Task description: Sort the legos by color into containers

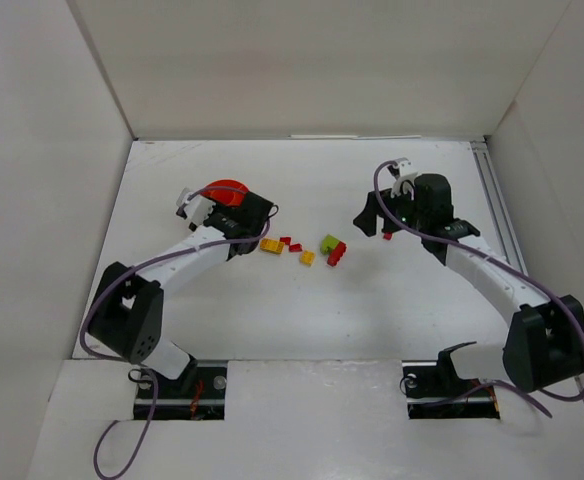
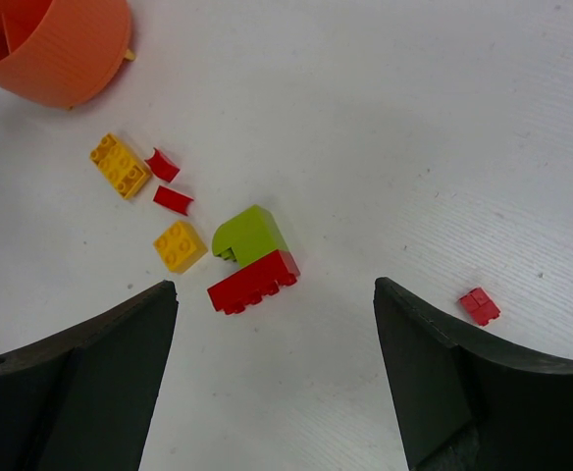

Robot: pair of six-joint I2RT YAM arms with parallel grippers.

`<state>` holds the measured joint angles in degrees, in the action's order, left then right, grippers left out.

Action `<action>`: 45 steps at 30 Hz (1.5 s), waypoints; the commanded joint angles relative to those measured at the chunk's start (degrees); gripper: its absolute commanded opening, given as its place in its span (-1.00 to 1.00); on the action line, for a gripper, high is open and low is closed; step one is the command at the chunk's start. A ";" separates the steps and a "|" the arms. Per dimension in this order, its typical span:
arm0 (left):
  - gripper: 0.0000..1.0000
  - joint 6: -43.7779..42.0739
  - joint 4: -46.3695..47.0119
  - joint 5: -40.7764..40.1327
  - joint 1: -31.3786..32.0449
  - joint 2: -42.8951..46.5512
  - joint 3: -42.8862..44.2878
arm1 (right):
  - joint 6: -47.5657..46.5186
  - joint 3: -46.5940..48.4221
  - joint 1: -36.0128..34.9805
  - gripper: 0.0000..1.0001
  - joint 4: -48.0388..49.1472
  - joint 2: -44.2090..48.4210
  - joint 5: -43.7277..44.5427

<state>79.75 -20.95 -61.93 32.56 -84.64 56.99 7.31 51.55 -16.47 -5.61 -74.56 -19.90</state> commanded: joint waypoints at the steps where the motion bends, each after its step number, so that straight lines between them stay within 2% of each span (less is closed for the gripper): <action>1: -0.38 21.83 -14.42 -4.07 -0.82 -2.19 4.70 | -0.63 1.97 0.47 0.71 1.48 -0.85 -2.07; 4: -0.38 27.72 -18.06 -4.07 -0.83 -4.83 7.60 | -0.63 2.50 0.47 0.71 1.48 -1.46 -2.59; 9: -0.38 30.65 -20.10 -4.60 -1.44 -7.02 9.89 | -0.63 3.03 0.47 0.71 1.48 -2.52 -3.21; 12: -0.38 24.96 -15.45 -4.60 -2.15 -7.03 9.89 | -1.15 3.03 0.47 0.71 1.48 -3.04 -3.21; 19: -0.29 21.08 -11.05 -3.37 -2.67 -7.73 9.37 | -1.69 3.56 0.47 0.71 1.48 -4.18 -3.21; 25: -0.26 19.84 -10.51 -1.71 -2.67 -10.54 10.77 | -1.69 4.09 0.47 0.71 1.48 -4.80 -3.21; 29: -0.07 19.84 -10.51 -1.70 -2.67 -11.07 10.77 | -1.69 4.09 0.47 0.71 1.48 -4.80 -3.21; 32: -0.07 20.36 -10.51 -1.09 -2.67 -11.07 10.77 | -2.21 4.09 0.47 0.71 1.48 -4.80 -3.21; 37: 0.06 19.66 -10.51 -0.56 -2.67 -9.06 10.77 | -2.21 4.61 0.47 0.71 1.48 -5.33 -3.83; 40: 0.06 17.99 -10.51 -0.03 -2.67 -5.90 10.24 | -2.74 4.61 0.47 0.71 1.48 -5.33 -4.44; 45: 0.58 5.62 -2.71 3.91 -2.67 3.06 6.04 | -3.27 4.61 0.47 0.76 1.48 -3.57 -2.78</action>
<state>92.64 -27.62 -59.11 29.89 -89.34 64.58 5.34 53.65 -16.47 -5.63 -79.85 -22.90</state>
